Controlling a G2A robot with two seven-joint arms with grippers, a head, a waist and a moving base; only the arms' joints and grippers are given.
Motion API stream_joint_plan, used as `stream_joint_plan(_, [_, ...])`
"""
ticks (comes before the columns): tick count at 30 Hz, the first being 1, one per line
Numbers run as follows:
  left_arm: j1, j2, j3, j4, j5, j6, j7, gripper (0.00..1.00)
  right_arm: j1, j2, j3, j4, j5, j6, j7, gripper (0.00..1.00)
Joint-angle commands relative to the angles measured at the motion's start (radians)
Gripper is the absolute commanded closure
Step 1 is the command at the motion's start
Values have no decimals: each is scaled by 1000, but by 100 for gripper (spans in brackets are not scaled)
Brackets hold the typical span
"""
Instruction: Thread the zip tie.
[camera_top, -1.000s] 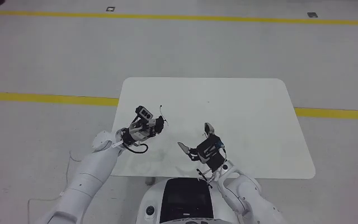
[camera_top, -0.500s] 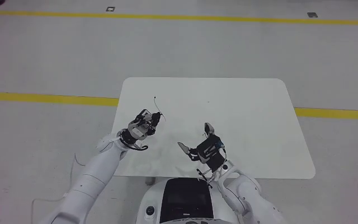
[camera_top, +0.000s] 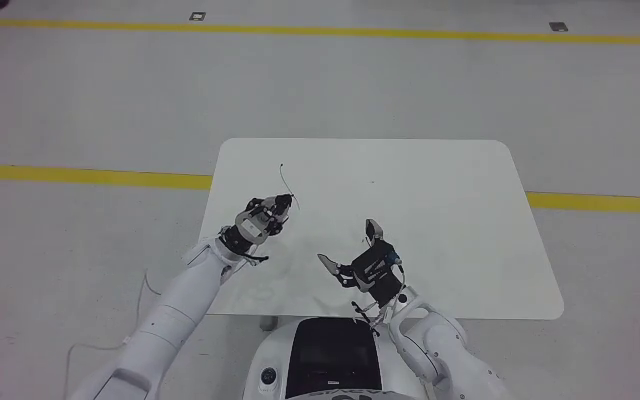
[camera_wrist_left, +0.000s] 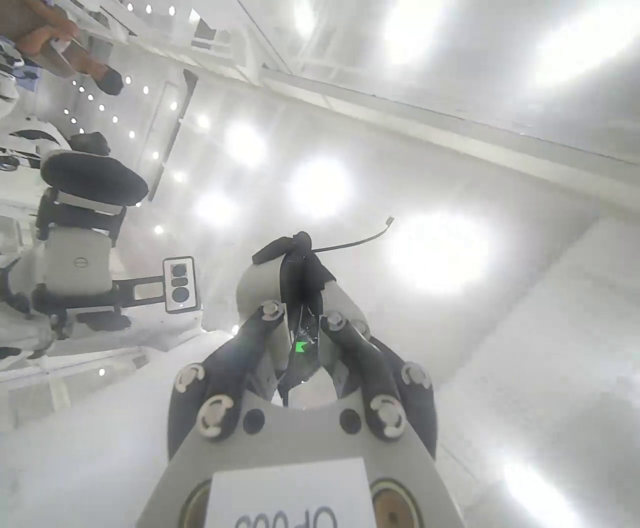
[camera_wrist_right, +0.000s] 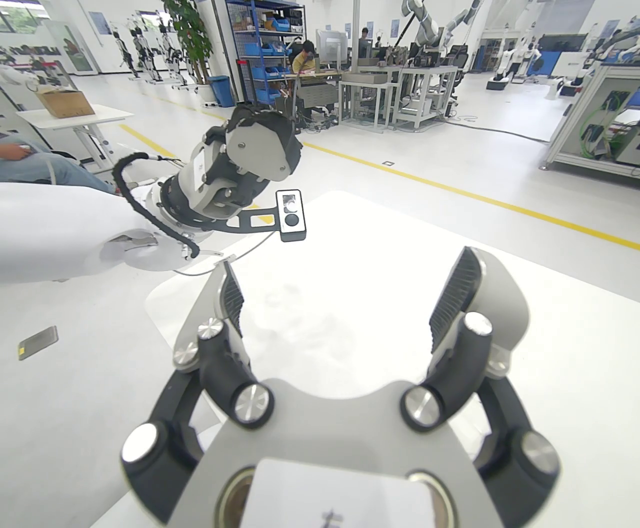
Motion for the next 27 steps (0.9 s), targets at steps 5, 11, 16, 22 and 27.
stream_joint_plan(5, [-8, -1, 5, 3, 18, -7, -11, 100, 0, 0, 0, 0, 0, 0, 0, 0])
stream_joint_plan(11, [-8, -1, 5, 3, 18, -7, -11, 100, 0, 0, 0, 0, 0, 0, 0, 0])
stream_joint_plan(16, [-8, -1, 5, 3, 18, -7, -11, 100, 0, 0, 0, 0, 0, 0, 0, 0])
stream_joint_plan(22, [-8, -1, 5, 3, 18, -7, -11, 100, 0, 0, 0, 0, 0, 0, 0, 0])
stream_joint_plan(27, [-8, -1, 5, 3, 18, -7, -11, 100, 13, -1, -18, 4, -56, 18, -28, 0])
